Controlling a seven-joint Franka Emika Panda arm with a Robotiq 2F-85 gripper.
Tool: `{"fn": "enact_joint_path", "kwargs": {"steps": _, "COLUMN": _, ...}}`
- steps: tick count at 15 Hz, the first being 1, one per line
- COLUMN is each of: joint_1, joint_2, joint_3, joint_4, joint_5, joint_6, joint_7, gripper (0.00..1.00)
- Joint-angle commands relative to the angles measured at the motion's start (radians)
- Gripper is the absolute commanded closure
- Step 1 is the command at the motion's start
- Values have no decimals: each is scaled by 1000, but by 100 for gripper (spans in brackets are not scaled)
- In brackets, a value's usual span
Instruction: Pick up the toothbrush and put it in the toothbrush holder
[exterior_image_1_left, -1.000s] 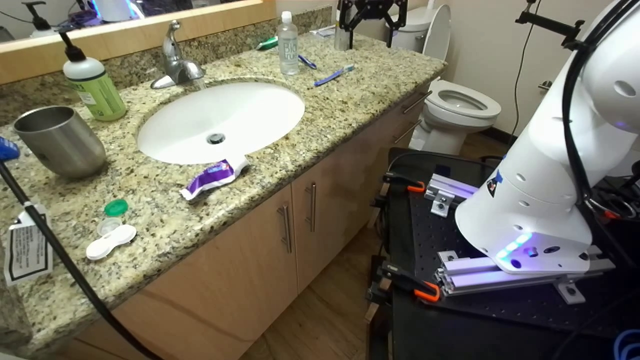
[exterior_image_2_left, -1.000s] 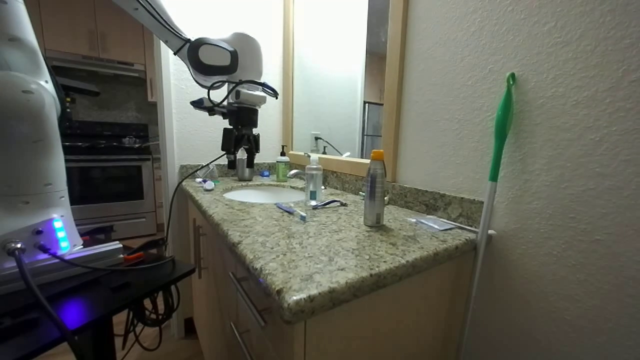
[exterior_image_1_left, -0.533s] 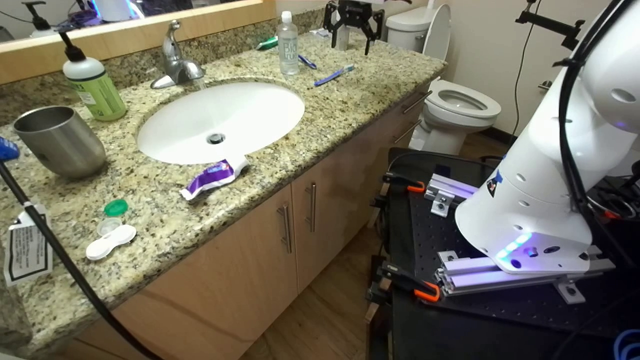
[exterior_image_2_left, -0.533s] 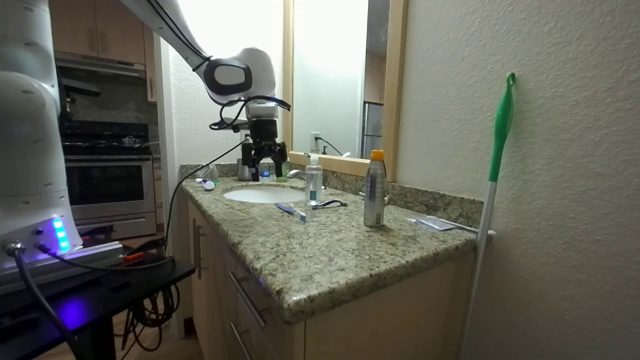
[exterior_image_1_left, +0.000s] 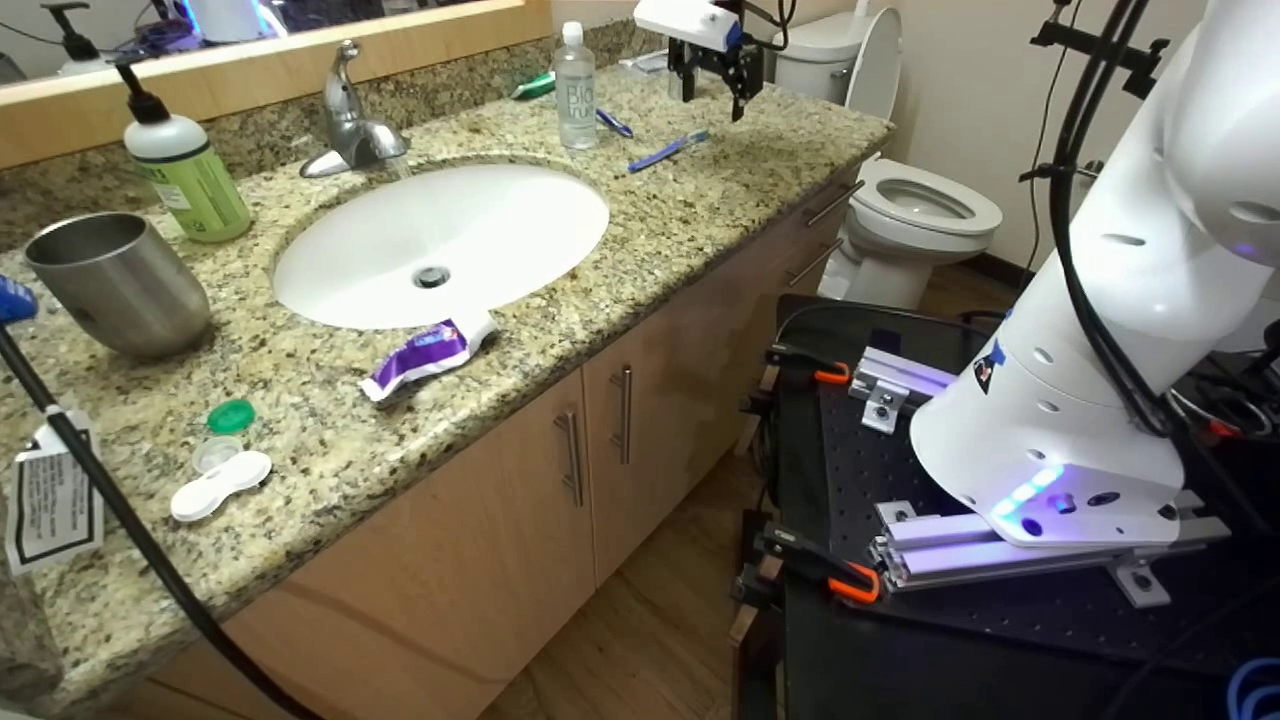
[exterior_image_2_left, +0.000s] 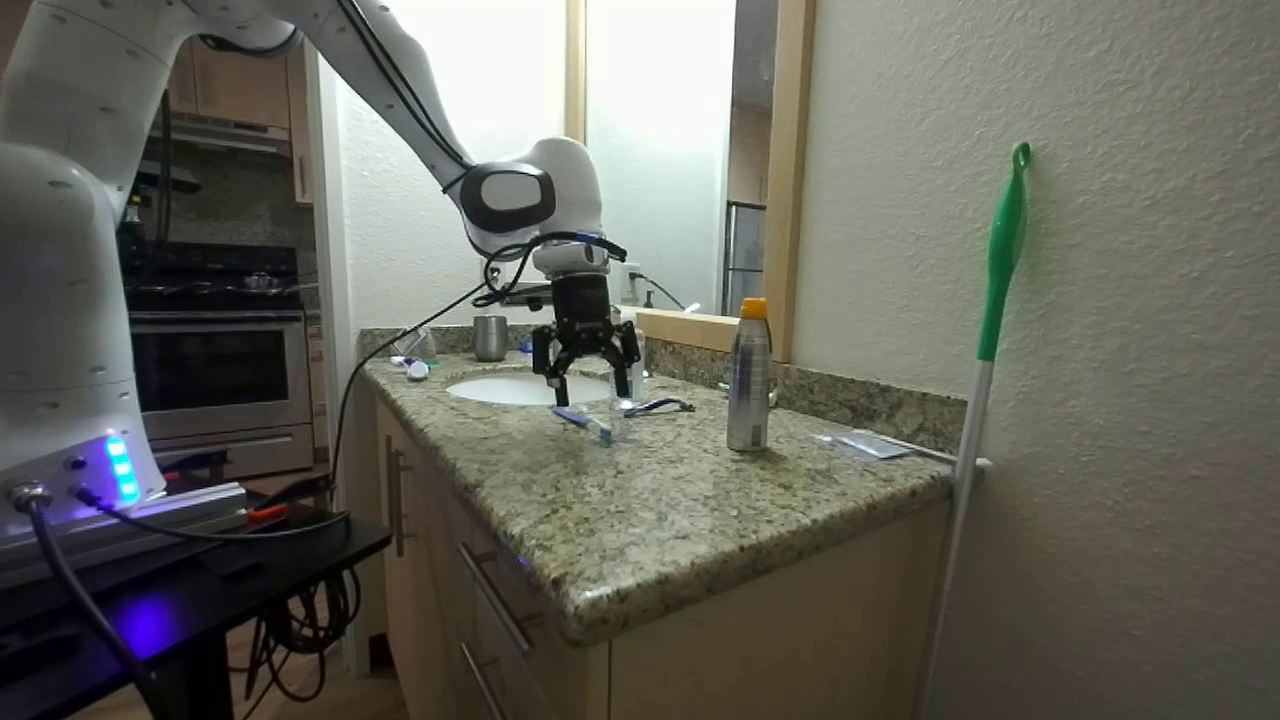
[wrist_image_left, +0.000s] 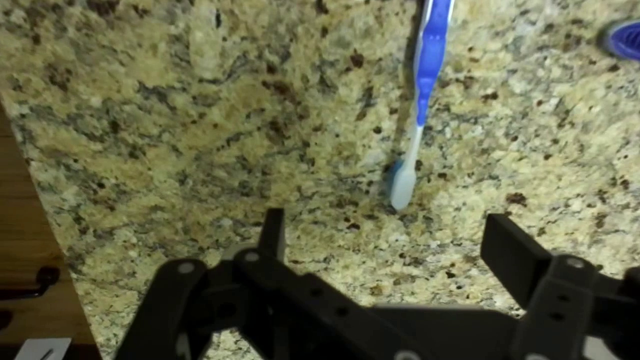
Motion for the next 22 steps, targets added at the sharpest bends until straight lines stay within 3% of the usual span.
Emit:
{"fn": "enact_joint_path", "kwargs": {"steps": 1, "joint_1": 20, "joint_2": 4, "joint_3": -18, "joint_4": 2, "joint_5": 16, "joint_6": -1, "joint_7": -12, "gripper": 0}}
{"fn": "enact_joint_path", "kwargs": {"steps": 4, "joint_1": -92, "joint_2": 29, "joint_3": 116, "joint_4": 27, "joint_5": 287, "joint_6": 1, "joint_7": -262, "gripper": 0}}
{"fn": "enact_joint_path", "kwargs": {"steps": 7, "joint_1": -144, "joint_2": 71, "joint_3": 155, "joint_4": 78, "joint_5": 480, "joint_6": -31, "joint_7": -443, "gripper": 0}}
{"fn": "enact_joint_path", "kwargs": {"steps": 8, "joint_1": -66, "joint_2": 33, "joint_3": 94, "joint_4": 27, "joint_5": 414, "joint_6": -10, "joint_7": -356, "gripper": 0}}
{"fn": "enact_joint_path", "kwargs": {"steps": 11, "joint_1": -100, "joint_2": 64, "joint_3": 112, "joint_4": 56, "joint_5": 466, "joint_6": -12, "joint_7": -420, "gripper": 0}}
{"fn": "enact_joint_path", "kwargs": {"steps": 15, "joint_1": -47, "joint_2": 135, "joint_3": 79, "joint_4": 74, "joint_5": 407, "joint_6": -43, "joint_7": -352, "gripper": 0}}
{"fn": "enact_joint_path", "kwargs": {"steps": 16, "joint_1": -68, "joint_2": 89, "joint_3": 93, "joint_4": 59, "joint_5": 444, "joint_6": -32, "joint_7": -398, "gripper": 0}}
{"fn": "enact_joint_path", "kwargs": {"steps": 19, "joint_1": -42, "joint_2": 117, "joint_3": 79, "joint_4": 65, "joint_5": 422, "joint_6": -31, "joint_7": -364, "gripper": 0}}
{"fn": "enact_joint_path", "kwargs": {"steps": 20, "joint_1": -41, "joint_2": 118, "joint_3": 78, "joint_4": 65, "joint_5": 421, "joint_6": -31, "joint_7": -363, "gripper": 25}}
{"fn": "enact_joint_path", "kwargs": {"steps": 22, "joint_1": -37, "joint_2": 120, "joint_3": 66, "joint_4": 71, "joint_5": 411, "joint_6": -44, "joint_7": -348, "gripper": 30}}
